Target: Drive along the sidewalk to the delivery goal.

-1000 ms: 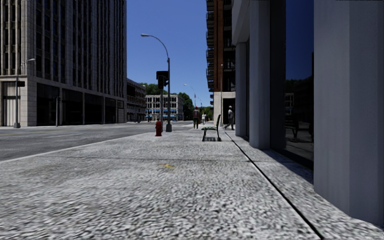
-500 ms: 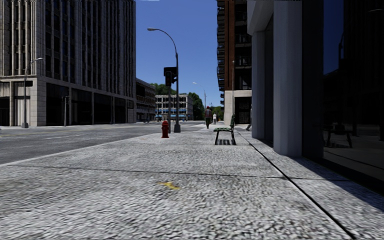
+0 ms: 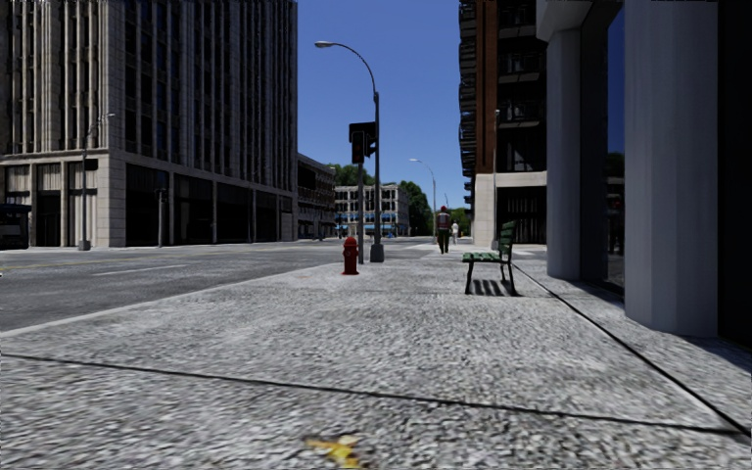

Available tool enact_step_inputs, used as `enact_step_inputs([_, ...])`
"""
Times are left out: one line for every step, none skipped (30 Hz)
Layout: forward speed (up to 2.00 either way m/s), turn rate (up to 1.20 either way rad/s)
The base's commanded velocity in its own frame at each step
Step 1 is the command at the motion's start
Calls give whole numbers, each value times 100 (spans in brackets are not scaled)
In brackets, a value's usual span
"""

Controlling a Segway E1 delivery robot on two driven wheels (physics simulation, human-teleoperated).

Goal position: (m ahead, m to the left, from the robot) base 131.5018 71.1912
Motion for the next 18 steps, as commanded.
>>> enact_step_inputs([200,28])
enact_step_inputs([200,19])
enact_step_inputs([200,11])
enact_step_inputs([200,7])
enact_step_inputs([200,6])
enact_step_inputs([200,6])
enact_step_inputs([200,5])
enact_step_inputs([200,5])
enact_step_inputs([200,5])
enact_step_inputs([200,5])
enact_step_inputs([200,7])
enact_step_inputs([200,11])
enact_step_inputs([200,13])
enact_step_inputs([200,14])
enact_step_inputs([200,19])
enact_step_inputs([200,23])
enact_step_inputs([200,24])
enact_step_inputs([200,24])
